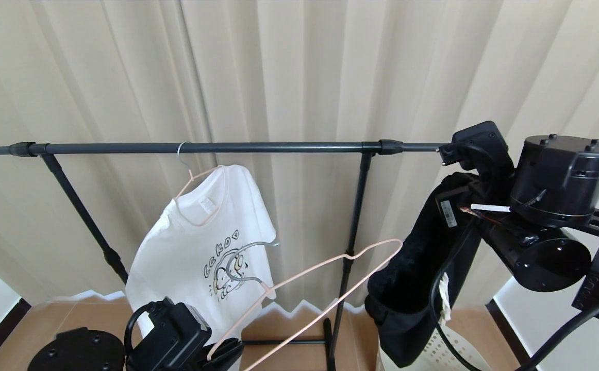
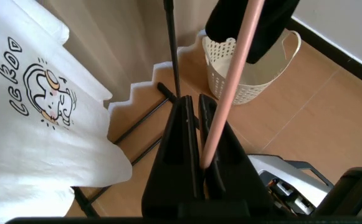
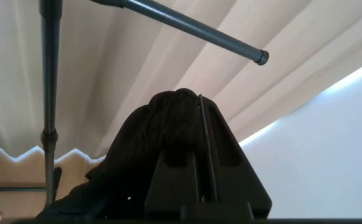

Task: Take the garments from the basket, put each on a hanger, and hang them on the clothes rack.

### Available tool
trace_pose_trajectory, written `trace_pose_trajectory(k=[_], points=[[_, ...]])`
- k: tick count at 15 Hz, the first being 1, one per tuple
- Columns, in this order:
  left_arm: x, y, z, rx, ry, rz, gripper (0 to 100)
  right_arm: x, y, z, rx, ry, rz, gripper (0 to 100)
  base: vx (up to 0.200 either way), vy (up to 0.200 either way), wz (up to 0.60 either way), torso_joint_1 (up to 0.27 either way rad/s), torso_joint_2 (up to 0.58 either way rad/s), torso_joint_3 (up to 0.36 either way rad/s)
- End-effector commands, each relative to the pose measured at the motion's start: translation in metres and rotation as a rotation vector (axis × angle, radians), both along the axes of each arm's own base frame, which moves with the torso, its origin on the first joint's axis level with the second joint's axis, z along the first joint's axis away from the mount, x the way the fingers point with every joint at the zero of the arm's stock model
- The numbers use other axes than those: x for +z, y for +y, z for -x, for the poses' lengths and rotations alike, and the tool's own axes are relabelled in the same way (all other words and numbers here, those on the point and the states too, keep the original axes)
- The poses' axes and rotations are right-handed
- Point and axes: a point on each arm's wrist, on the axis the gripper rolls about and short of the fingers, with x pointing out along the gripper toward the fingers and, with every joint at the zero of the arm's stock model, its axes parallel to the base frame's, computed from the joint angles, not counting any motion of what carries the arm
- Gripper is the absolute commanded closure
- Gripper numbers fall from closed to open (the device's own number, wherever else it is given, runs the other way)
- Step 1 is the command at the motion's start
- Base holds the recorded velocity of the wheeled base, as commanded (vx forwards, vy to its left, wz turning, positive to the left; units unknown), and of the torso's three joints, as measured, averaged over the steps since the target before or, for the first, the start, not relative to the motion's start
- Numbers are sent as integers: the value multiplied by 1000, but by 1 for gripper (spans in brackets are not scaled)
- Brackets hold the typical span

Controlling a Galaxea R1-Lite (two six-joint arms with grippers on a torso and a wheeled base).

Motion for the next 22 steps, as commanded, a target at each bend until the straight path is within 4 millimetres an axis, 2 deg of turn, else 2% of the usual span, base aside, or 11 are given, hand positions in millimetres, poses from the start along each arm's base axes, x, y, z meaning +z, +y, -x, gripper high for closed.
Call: trace_pose_trajectory(k=[1,7,16,22], points=[[0,-3,-1,-7,1,1,100,-15,9,-8,8,32,23,100,0,0,0,0,0,0],[-4,-16,-5,-9,43,28,100,-18,30,-4,72,9,-4,100,0,0,0,0,0,0],[1,-36,-26,110,30,102,100,-20,59,19,182,7,-32,100,0,0,0,0,0,0],[1,-37,-28,124,31,107,100,-17,79,40,273,1,-62,100,0,0,0,0,0,0]])
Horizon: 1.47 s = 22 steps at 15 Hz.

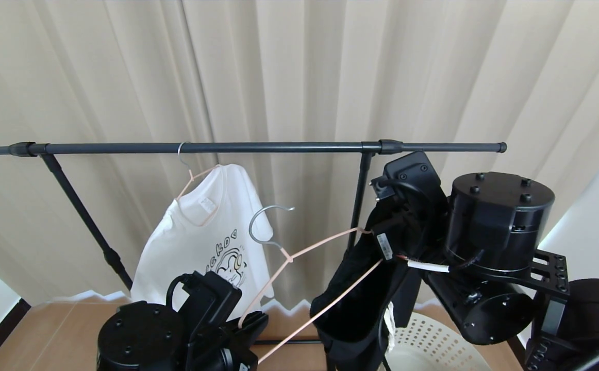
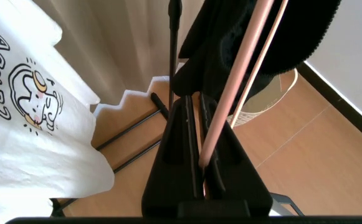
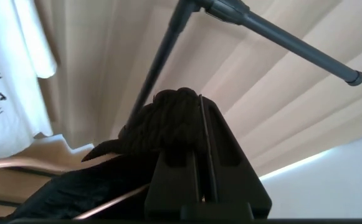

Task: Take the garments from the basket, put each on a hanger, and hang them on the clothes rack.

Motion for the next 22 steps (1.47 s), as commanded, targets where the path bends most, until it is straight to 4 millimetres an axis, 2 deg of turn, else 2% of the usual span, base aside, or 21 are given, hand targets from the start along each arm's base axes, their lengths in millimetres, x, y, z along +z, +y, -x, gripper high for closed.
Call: trace_pose_trajectory(k=[1,8,14,17,22], points=[[-1,0,0,1,2,-2,100,1,8,9,39,-3,-10,100,0,0,0,0,0,0],[-2,-1,0,-2,6,-5,100,8,40,38,163,-14,-79,100,0,0,0,0,0,0],[-4,-3,-2,0,5,-3,100,12,71,60,257,-4,-213,100,0,0,0,0,0,0],[-6,-5,-4,0,-13,13,100,16,78,60,259,-4,-271,100,0,0,0,0,0,0],[-4,-5,-4,0,-22,23,100,19,77,60,259,-9,-292,100,0,0,0,0,0,0]])
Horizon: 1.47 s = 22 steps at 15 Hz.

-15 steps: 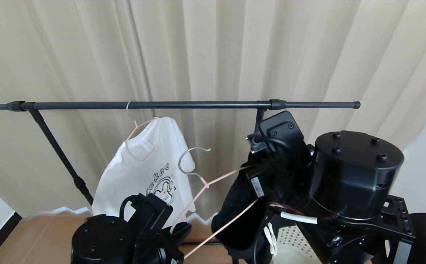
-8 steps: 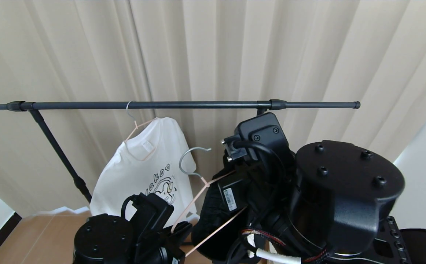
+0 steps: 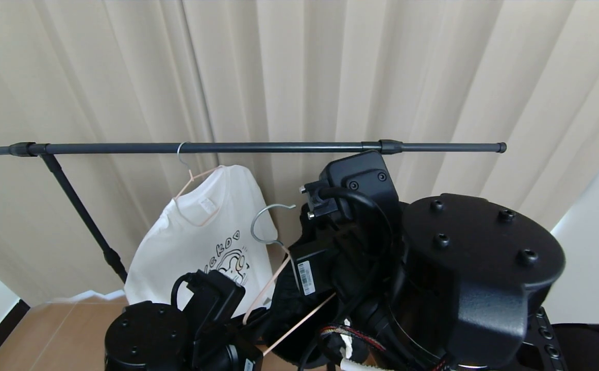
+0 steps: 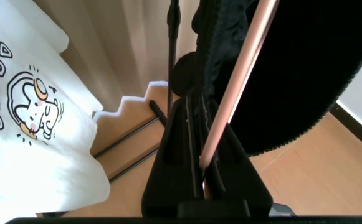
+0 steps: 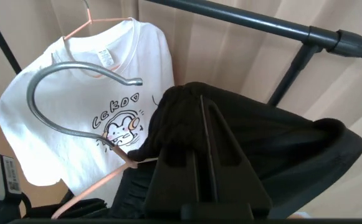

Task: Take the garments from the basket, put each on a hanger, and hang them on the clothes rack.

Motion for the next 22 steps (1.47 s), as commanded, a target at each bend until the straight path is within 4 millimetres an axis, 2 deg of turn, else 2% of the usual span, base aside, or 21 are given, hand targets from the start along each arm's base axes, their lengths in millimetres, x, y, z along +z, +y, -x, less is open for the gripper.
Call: trace_pose_trajectory(k=[1,2,8,12,17,22], points=[[0,0,0,0,0,0,100,1,-1,0,-2,-1,-1,100,0,0,0,0,0,0],[0,0,0,0,0,0,100,1,-2,-1,-5,-2,-3,0,0,0,0,0,0,0],[1,1,4,-15,-27,26,100,11,-17,-18,-89,-16,-20,0,0,0,0,0,0,0],[0,-1,9,-33,-23,22,100,14,-17,-25,-106,-22,-35,0,0,0,0,0,0,0],[3,-1,8,-33,-41,43,100,-2,-8,-29,-105,-2,4,0,0,0,0,0,0,0],[6,-1,5,-21,-55,62,100,-6,-9,-28,-103,5,19,0,0,0,0,0,0,0]])
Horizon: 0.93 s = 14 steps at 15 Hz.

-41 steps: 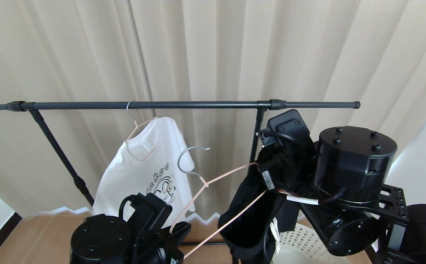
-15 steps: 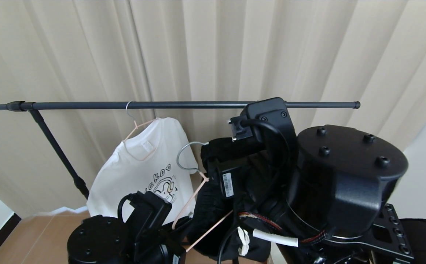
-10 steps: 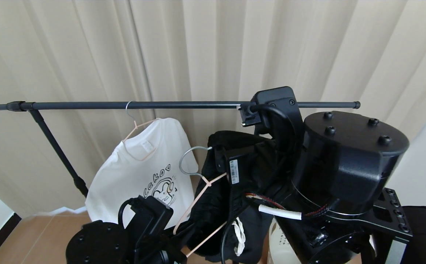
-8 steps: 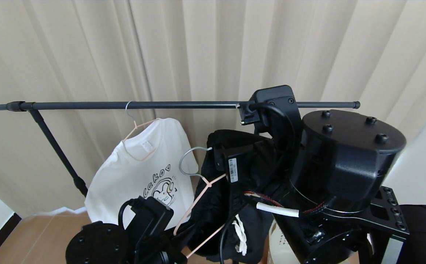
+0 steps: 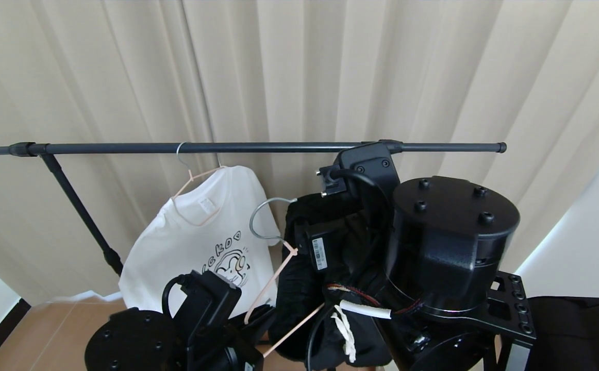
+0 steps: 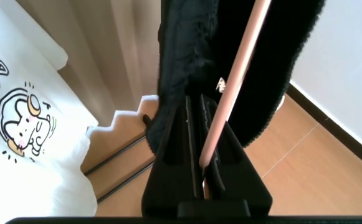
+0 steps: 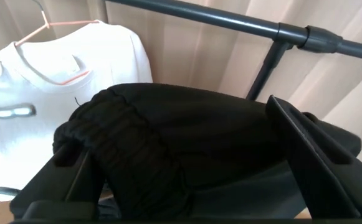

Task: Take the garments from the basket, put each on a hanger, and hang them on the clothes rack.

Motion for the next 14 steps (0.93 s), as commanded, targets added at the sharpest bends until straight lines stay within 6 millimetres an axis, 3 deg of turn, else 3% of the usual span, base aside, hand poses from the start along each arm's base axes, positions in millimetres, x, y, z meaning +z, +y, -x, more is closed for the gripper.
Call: trace_pose_trajectory(k=[1,14], points=[[1,0,-2,9,-3,6,100,-2,0,0,0,3,7,0,0,0,0,0,0,0],[8,12,-26,118,-32,41,100,0,-4,4,4,1,11,0,0,0,0,0,0,0]])
